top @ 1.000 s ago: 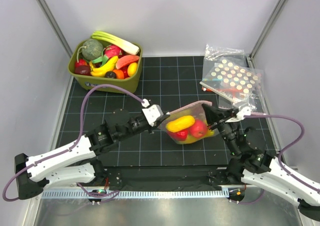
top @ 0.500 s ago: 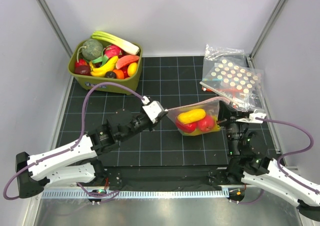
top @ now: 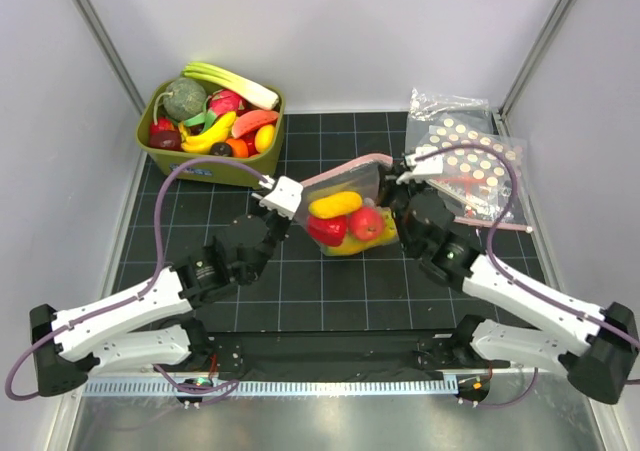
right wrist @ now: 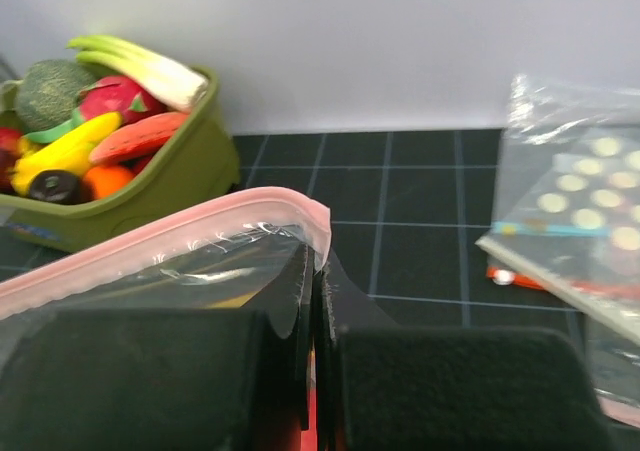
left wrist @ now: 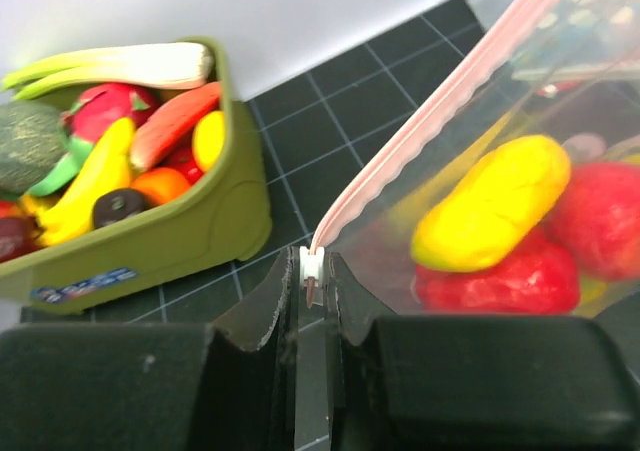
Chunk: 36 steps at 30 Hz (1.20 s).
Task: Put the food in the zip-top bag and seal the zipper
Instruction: Zip the zipper food storage bag at the center of the board, then place the zipper food storage bag at the center of the board.
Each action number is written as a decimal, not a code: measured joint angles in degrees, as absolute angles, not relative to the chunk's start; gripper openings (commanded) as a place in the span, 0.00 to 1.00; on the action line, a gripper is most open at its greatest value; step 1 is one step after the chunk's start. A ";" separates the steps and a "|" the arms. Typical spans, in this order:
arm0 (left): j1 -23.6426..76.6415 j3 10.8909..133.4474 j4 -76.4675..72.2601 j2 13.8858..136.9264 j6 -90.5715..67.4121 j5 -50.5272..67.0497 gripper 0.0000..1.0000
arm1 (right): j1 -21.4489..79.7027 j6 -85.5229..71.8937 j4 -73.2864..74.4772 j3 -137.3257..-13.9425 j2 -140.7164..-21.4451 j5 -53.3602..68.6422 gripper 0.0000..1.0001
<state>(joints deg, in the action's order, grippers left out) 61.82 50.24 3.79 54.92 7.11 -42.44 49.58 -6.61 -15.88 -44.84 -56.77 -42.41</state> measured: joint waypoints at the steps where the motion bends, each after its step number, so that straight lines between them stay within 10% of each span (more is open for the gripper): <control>1: 61.82 50.24 3.88 54.50 7.14 -43.53 0.00 | 47.51 -8.25 -15.35 -46.06 -58.98 -38.94 0.01; 26: 32.56 53.36 2.92 61.82 -5.69 -42.92 0.00 | 37.78 -22.15 -20.08 -78.35 -101.75 -8.86 0.03; 31: 30.98 54.04 0.05 63.55 -7.77 -42.87 0.16 | 37.74 -24.25 -22.13 -84.68 -106.87 -9.28 0.35; 33: 30.98 54.96 -0.60 65.04 -8.73 -44.97 0.48 | 37.63 -26.28 -20.95 -88.64 -109.32 -10.02 0.86; 36: 30.98 56.25 -0.49 66.32 -10.79 -47.00 0.88 | 37.50 -26.96 -16.93 -95.04 -112.18 -10.83 0.98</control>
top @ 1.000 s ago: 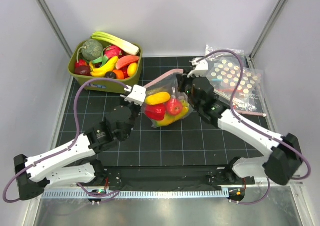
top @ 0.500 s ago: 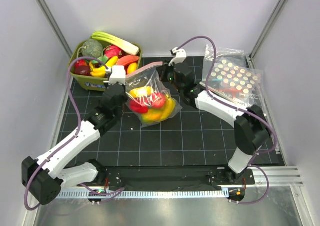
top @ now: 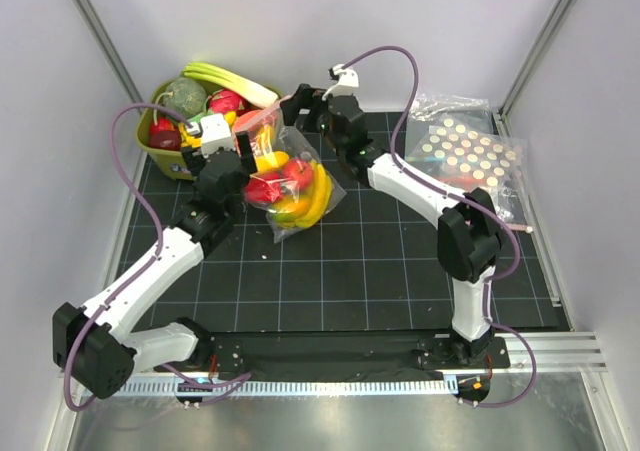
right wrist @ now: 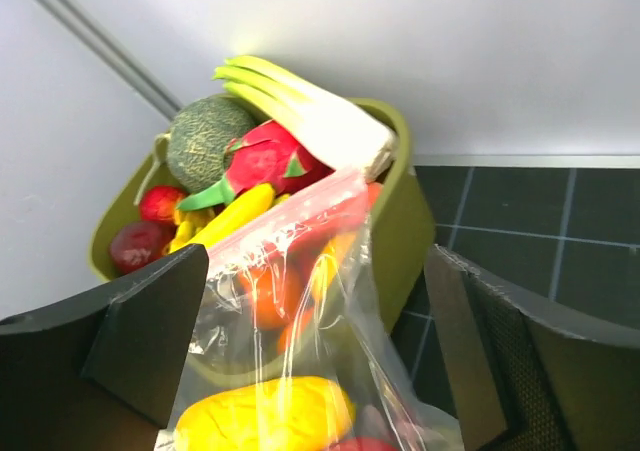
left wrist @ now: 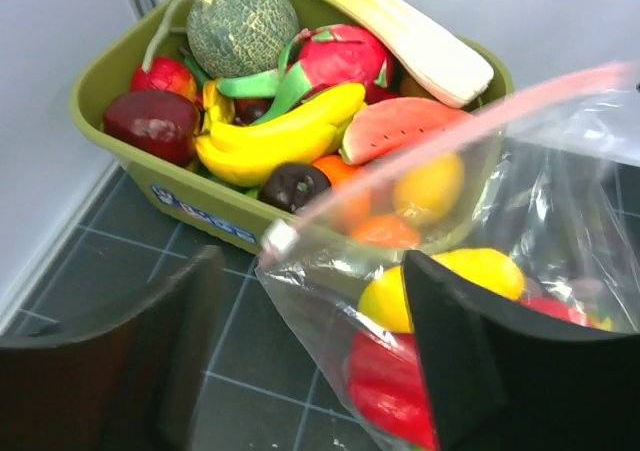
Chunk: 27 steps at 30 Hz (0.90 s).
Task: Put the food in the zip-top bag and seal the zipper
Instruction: Place the zipper food storage bag at the center of the board, then reset both arms
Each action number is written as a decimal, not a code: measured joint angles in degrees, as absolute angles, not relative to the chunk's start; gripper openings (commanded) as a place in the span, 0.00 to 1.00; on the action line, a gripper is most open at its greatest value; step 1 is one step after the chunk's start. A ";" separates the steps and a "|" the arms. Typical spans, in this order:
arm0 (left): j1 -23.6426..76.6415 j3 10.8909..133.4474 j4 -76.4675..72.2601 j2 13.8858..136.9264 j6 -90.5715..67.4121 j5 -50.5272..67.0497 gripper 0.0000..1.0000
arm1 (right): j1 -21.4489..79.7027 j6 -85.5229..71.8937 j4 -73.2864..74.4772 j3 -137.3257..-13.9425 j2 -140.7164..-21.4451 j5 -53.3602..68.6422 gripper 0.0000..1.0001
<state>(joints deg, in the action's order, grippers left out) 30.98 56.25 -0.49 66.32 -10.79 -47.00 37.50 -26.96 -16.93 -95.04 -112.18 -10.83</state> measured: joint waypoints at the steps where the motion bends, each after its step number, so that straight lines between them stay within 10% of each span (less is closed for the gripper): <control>1: 30.98 56.47 -0.58 66.37 -11.60 -47.33 0.95 | 37.47 -27.00 -15.66 -95.68 -112.22 -11.62 1.00; 18: 32.14 75.09 16.16 64.20 -34.63 -40.47 1.00 | 37.39 -23.62 5.98 -71.96 -75.05 -31.40 0.99; 27: 32.18 65.47 20.82 51.92 -42.63 -30.59 1.00 | 37.34 -29.19 8.43 -59.00 -63.72 -37.78 1.00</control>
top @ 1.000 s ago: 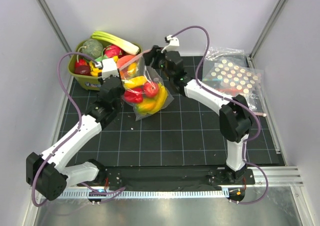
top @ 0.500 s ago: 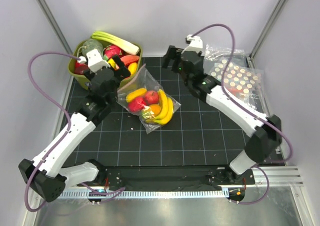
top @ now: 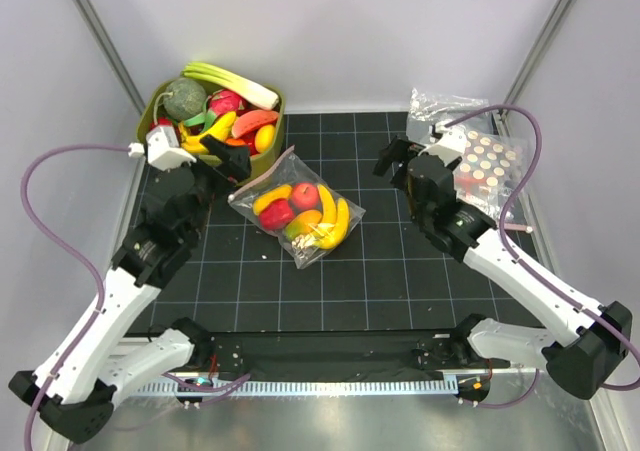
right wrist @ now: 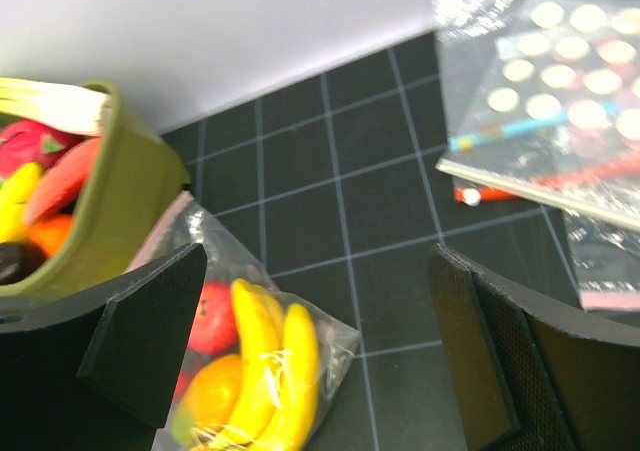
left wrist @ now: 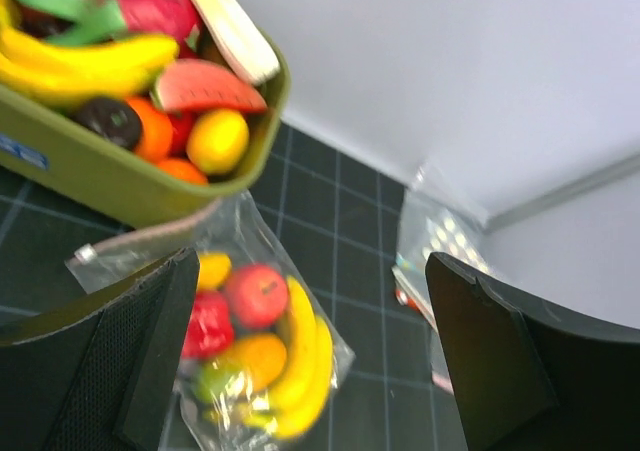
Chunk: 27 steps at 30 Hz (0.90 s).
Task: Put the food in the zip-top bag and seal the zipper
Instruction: Reset both arms
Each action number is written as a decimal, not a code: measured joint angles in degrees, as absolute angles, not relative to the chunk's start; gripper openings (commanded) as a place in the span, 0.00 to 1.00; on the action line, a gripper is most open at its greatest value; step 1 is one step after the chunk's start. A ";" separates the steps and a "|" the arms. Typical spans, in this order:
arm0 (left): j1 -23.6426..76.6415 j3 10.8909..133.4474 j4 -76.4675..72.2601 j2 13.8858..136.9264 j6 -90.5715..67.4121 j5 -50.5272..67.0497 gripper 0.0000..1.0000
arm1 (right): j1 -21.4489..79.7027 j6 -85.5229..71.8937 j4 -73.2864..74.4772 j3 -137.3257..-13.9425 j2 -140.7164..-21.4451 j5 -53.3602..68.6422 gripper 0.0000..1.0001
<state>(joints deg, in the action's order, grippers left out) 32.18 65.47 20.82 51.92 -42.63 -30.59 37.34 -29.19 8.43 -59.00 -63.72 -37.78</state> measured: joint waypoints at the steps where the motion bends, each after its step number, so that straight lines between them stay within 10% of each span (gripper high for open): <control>1: 32.18 63.61 20.21 50.72 -43.35 -29.06 1.00 | 37.34 -30.17 8.97 -58.54 -63.77 -38.79 0.99; 13: 32.23 37.69 12.51 44.88 -47.18 -22.52 1.00 | 37.28 -36.88 16.27 -52.16 -60.64 -39.83 1.00; 27: 32.23 34.57 3.53 40.12 -43.94 -19.11 1.00 | 37.28 -35.03 12.01 -44.75 -48.95 -39.72 0.99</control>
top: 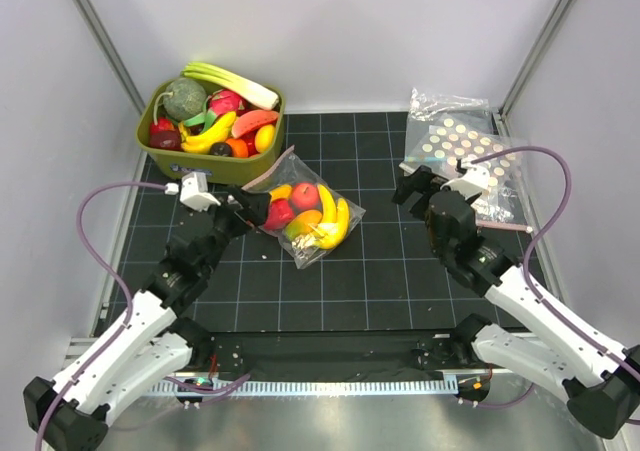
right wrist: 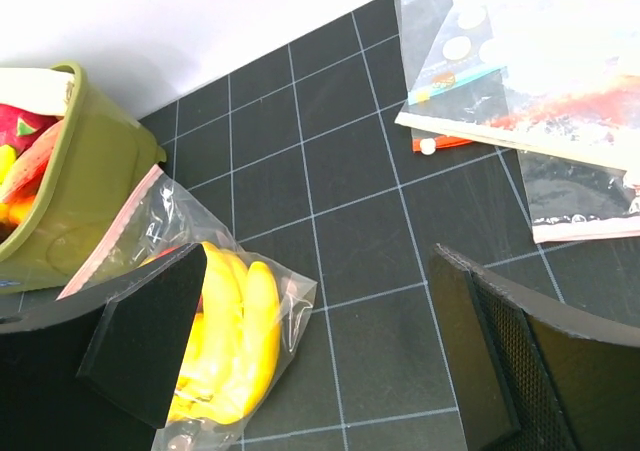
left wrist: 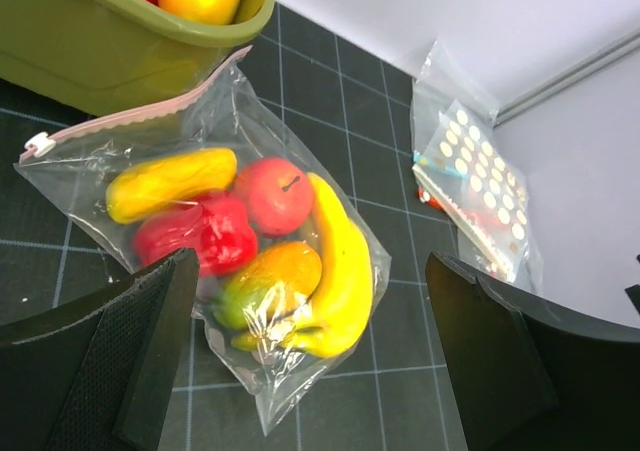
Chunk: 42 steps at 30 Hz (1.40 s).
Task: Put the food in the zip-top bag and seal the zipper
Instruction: Reset both arms
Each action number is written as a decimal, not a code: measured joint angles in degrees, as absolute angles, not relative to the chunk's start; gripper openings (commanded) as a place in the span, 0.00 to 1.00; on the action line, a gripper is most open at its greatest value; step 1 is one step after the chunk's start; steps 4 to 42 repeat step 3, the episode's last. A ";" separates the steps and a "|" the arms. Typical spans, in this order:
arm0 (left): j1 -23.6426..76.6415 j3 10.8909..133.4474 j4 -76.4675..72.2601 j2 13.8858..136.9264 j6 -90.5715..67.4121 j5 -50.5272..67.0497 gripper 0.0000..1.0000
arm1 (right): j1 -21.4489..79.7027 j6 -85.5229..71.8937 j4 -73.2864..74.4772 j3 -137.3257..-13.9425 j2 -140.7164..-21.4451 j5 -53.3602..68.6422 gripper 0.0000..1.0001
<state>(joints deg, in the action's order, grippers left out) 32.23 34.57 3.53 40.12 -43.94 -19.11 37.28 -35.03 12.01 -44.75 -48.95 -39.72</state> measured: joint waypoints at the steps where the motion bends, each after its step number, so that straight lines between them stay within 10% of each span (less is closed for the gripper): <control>1: 32.23 34.46 3.40 40.42 -43.62 -18.83 1.00 | 37.28 -35.00 11.68 -44.40 -48.73 -39.68 1.00; 42: 32.23 34.35 3.25 41.06 -43.13 -18.35 1.00 | 37.28 -34.79 11.29 -43.92 -48.62 -39.27 1.00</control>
